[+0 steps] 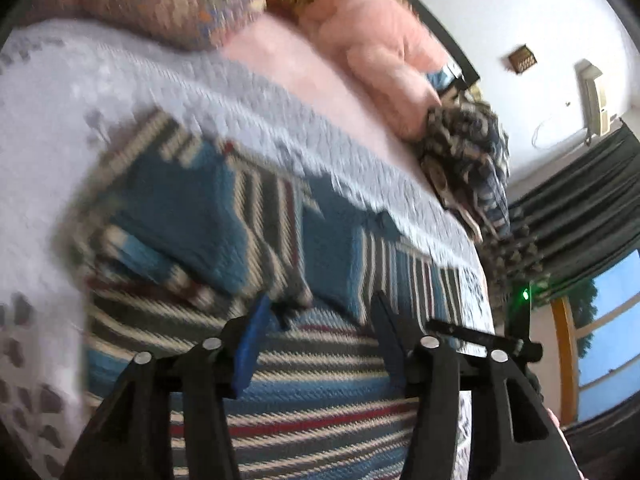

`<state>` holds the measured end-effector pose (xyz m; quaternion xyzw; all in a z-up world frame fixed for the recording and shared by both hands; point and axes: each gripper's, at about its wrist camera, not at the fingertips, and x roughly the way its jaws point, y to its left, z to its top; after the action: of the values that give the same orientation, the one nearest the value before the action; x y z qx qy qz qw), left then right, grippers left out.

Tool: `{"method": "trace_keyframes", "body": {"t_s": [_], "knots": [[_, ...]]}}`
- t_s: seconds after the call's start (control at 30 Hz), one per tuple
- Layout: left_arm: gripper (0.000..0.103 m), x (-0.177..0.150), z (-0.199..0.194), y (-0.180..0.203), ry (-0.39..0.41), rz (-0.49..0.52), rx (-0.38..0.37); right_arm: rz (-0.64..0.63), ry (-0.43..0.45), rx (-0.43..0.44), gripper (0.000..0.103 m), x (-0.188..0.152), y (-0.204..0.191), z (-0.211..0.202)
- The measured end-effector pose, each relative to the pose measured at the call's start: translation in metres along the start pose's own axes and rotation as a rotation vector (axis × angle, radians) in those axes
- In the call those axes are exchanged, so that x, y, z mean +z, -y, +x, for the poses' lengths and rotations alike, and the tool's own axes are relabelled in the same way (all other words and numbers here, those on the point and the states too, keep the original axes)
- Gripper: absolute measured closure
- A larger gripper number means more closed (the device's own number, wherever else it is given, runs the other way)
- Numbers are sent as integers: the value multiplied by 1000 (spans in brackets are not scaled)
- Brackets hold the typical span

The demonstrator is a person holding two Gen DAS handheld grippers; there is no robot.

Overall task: Fold small clothes
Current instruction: 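Fold the held sleeve across the sweater body with the left tool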

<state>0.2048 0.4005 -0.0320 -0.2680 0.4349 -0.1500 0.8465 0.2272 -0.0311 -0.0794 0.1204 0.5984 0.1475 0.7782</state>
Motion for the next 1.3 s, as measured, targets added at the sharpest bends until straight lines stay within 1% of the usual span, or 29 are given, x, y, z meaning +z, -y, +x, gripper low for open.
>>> {"method": "trace_keyframes", "body": {"t_s": [0.07,0.17,0.2,0.3,0.37,0.43,0.5,0.53,0.63,0.67,0.77,0.8,0.83,0.87,0.9,0.93,1.0,1.1,1.17,1.23,1.3], "knots": [[46,11,0,-8,33,23,94,-22,3,26,49,3,-20,-1],[46,20,8,-33,50,-35,144,-47,-19,84,49,6,-50,3],[47,22,16,-48,31,-68,155,-65,-27,97,49,8,-63,6],[48,22,41,-73,-30,-106,182,-102,-39,134,49,16,-102,17],[48,18,51,-80,-46,-99,175,-100,-49,171,49,24,-125,28],[48,14,53,-81,-27,-70,171,-93,-70,201,49,30,-141,39],[48,13,51,-81,-25,-62,161,-94,-97,209,49,35,-159,55],[48,14,48,-83,-18,-81,143,-97,-103,207,49,37,-165,61],[48,23,29,-93,43,-203,52,-92,-126,200,49,41,-180,80],[48,27,20,-95,80,-224,50,-83,-132,202,49,42,-183,85],[48,35,1,-92,153,-211,69,-51,-158,231,49,45,-187,102],[48,37,-1,-91,165,-207,70,-42,-170,245,53,45,-188,108],[48,38,-4,-89,176,-203,70,-41,-177,256,63,45,-190,112],[48,39,-5,-88,181,-200,70,-46,-183,257,68,44,-192,116],[48,39,-6,-87,185,-196,73,-60,-177,232,83,43,-195,118],[48,40,-5,-85,186,-190,75,-72,-171,215,90,43,-197,117],[48,41,-3,-81,184,-179,81,-87,-147,230,94,44,-198,108],[48,40,-2,-78,177,-162,87,-131,-91,227,94,48,-198,79],[48,38,0,-72,172,-139,85,-130,-65,232,94,51,-192,62],[48,37,2,-66,165,-112,81,-137,-48,219,94,53,-179,43],[48,35,9,-58,146,-81,70,-154,-33,181,94,52,-166,29]]}}
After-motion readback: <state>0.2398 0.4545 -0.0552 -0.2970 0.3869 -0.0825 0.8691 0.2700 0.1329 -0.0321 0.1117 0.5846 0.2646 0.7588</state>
